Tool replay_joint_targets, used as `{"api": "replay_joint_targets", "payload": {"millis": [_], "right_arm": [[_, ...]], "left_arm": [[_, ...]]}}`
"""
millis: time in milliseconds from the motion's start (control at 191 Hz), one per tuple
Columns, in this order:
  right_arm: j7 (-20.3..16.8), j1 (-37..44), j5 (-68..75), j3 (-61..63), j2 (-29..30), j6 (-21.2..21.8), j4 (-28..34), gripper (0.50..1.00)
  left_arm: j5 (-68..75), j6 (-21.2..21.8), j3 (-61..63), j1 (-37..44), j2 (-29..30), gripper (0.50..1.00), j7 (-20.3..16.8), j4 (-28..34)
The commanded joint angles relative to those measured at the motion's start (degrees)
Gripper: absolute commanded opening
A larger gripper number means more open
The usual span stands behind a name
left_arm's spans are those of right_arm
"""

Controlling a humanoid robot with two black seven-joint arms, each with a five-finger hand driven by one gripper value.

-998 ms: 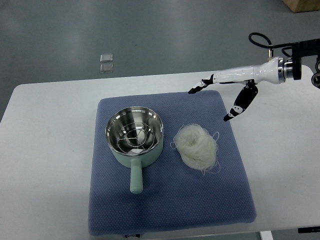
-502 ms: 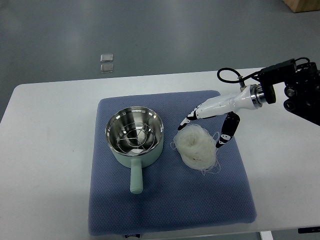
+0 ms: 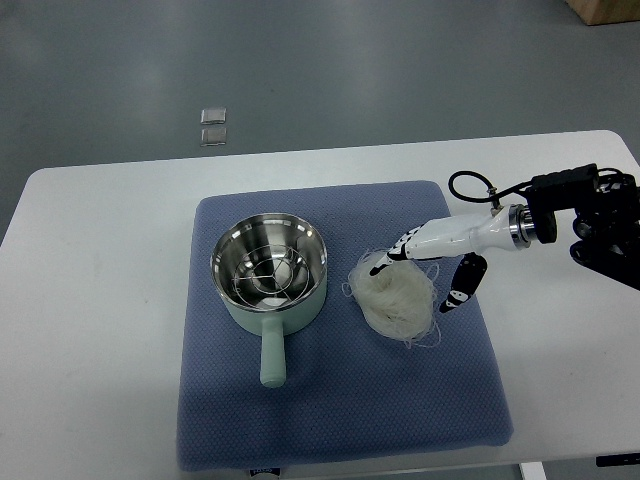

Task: Put vermicelli into pot with right hand
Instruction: 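Close the right hand fingers around the vermicelli bundle, then lift the vermicelli with the right hand and carry it toward the pot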

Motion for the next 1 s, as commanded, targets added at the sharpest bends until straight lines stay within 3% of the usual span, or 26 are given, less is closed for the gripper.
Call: {"api": "replay_joint_targets", "payload": {"millis": [0,120,199,293,470,575,993], "right_arm": [[-0.01,-0.89,-0.24,0.00,0.32,-0.51,0.00,0.909],[-0.01,-1.15,-0.59,0.00,0.67,-0.60,0.00,0.889],[-0.37,-1.33,-0.68,-0.09,0.84,-0.60,0.00,0.850],[-0.63,-1.59,-0.68,0.00,1.02,-0.69,0.00,0.780],[-0.63,-1.77,-1.38,0.00,1.37,-1.48,-0.08,0.588],[-0.54,-1.77,-1.38,0.00,1.37,-1.57,-0.09,0.500],[-0.10,-1.06,-0.24,1.84,0.40,-1.74,-0.09,0.500]], "left_arm": [[0.00,0.00,0.00,0.02,0.00,1.000,0.00,0.00],[0.00,0.00,0.00,-0.07,0.00,1.000,0.00,0.00],[0.00,0.00,0.00,0.02,0.00,1.000,0.00,0.00],[0.00,0.00,0.00,-0.07,0.00,1.000,0.00,0.00],[0.00,0.00,0.00,0.02,0.00,1.000,0.00,0.00],[0.00,0.00,0.00,0.02,0.00,1.000,0.00,0.00],[0.00,0.00,0.00,0.02,0.00,1.000,0.00,0.00]]}}
